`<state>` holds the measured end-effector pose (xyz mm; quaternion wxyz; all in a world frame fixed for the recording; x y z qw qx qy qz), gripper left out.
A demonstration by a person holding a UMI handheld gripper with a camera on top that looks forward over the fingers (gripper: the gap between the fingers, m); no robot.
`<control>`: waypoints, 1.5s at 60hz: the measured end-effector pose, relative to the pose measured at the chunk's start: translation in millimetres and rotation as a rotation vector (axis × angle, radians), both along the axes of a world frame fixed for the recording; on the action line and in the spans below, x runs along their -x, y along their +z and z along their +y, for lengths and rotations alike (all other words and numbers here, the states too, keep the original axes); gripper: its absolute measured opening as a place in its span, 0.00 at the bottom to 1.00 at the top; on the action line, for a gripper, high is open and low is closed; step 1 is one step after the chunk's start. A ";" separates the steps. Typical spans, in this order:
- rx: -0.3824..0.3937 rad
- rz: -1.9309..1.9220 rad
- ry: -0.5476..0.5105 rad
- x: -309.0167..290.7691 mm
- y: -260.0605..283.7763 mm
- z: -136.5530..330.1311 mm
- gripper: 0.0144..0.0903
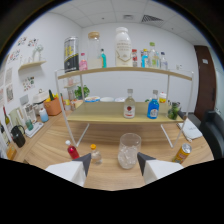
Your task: Make me a cup of Vodka Sunrise.
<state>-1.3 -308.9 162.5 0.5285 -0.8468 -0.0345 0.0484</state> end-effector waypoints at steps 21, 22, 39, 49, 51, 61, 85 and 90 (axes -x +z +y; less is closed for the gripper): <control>-0.195 0.047 -0.109 -97.3 148.7 54.6 0.93; -0.212 0.047 -0.109 -99.8 158.8 61.5 0.94; -0.347 -0.003 -0.099 -120.5 233.4 171.5 0.92; -0.277 -0.008 -0.095 -121.3 211.3 207.1 0.64; -0.264 -0.014 -0.102 -122.7 206.1 210.1 0.54; -0.261 -0.024 -0.104 -121.9 202.9 210.4 0.30; -0.331 0.020 -0.076 -121.4 219.1 125.6 0.29; -0.287 0.025 -0.087 -122.1 176.9 105.4 0.29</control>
